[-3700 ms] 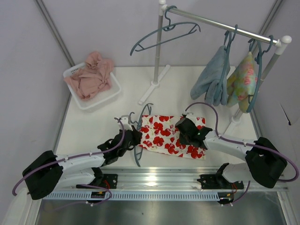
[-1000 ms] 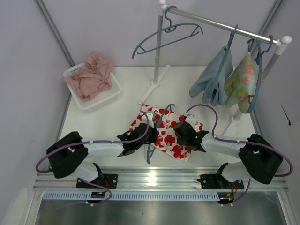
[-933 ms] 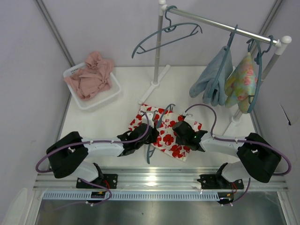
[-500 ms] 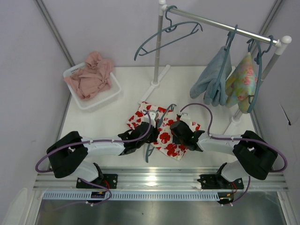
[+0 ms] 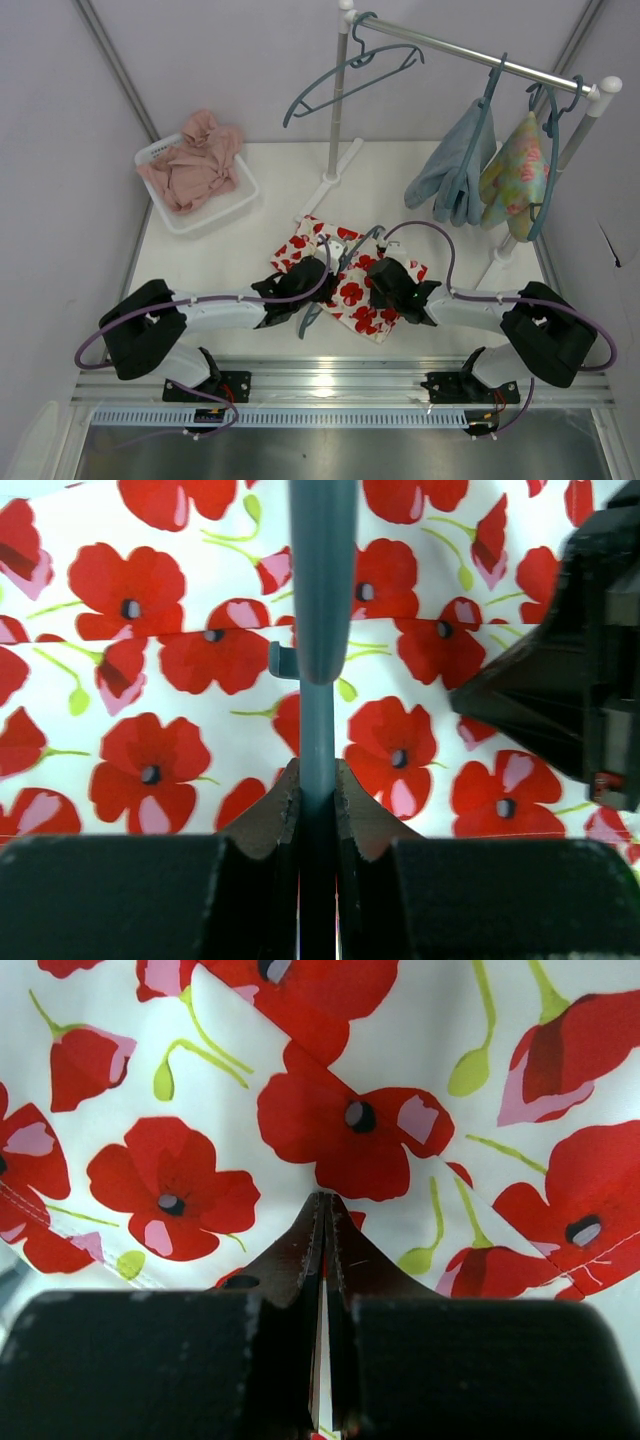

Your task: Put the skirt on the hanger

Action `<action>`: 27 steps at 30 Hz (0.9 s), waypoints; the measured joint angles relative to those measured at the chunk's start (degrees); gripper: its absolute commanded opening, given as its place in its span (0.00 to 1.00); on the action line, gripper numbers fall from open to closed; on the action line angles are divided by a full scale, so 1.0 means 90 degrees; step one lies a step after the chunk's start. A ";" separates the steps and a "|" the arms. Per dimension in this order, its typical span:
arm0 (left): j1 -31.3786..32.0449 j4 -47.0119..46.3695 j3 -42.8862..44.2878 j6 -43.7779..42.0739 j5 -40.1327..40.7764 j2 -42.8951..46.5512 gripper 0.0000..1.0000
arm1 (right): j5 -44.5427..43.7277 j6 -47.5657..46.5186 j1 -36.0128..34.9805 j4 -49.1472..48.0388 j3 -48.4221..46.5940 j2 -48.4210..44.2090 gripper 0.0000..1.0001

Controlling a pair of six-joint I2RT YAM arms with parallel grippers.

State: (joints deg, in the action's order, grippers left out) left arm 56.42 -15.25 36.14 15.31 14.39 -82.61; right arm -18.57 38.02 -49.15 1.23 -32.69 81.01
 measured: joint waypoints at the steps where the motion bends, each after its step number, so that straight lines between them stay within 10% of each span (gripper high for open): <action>1: -0.0041 0.0000 0.0000 -0.0046 -0.0027 0.0000 0.00 | 0.0051 -0.0039 0.0034 -0.0024 0.0049 -0.0049 0.00; 27: -0.0284 0.0935 0.0495 0.0223 -0.0007 0.0457 0.00 | 0.0389 -0.0165 0.0053 0.1307 -0.1056 -0.2210 0.00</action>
State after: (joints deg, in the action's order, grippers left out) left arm 53.87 -6.83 40.60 17.32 14.33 -78.50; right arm -15.07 36.53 -48.66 12.99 -42.19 61.12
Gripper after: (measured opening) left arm 0.170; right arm 0.010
